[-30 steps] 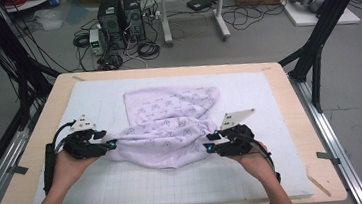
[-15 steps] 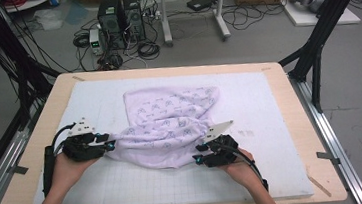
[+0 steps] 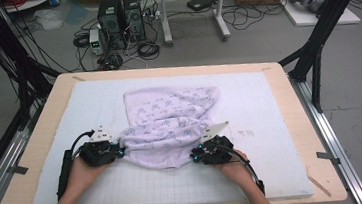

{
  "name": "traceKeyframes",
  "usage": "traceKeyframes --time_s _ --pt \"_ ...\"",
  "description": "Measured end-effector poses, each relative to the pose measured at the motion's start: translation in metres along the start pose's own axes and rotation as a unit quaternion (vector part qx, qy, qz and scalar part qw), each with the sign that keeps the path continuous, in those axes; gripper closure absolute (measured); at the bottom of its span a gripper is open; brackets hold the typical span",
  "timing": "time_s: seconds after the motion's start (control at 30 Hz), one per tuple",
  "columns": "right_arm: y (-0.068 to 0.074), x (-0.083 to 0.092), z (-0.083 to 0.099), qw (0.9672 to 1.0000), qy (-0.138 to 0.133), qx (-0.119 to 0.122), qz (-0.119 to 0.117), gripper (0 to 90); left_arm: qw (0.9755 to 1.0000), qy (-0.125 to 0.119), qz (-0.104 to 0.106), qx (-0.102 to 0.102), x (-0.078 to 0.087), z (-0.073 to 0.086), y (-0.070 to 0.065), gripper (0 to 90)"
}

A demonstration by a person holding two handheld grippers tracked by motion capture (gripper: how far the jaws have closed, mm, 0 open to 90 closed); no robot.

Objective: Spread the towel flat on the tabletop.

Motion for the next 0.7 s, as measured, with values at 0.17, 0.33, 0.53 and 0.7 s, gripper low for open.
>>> traceKeyframes --time_s 0.17,0.33,0.53,0.7 --pt "-0.001 0.001 -0.001 0.9999 -0.001 0.008 -0.011 85.4 1.0 0.002 -0.004 -0.005 0.001 -0.001 -0.003 85.2" --pt "0.001 0.017 -0.003 0.9995 -0.012 0.011 -0.027 86.1 0.9999 -0.011 0.008 -0.005 0.017 0.001 -0.01 85.5" --pt "0.013 0.045 -0.004 0.9979 -0.052 0.022 -0.033 86.4 0.9996 -0.018 0.013 -0.015 0.034 0.009 -0.029 85.5" --pt "0.033 0.071 0.007 0.9971 -0.058 0.037 -0.032 86.4 0.9985 -0.036 0.002 -0.041 0.062 0.015 -0.056 85.7"
Point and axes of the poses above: each handheld gripper's, and its own axes: x roughly backward along the jaws, z roughly out of its underside, y roughly to its left, the point moved 2 cm from there along -x, roughly forward along the jaws, and after that the axes turned 5 degrees about z, right-handed, at the moved point
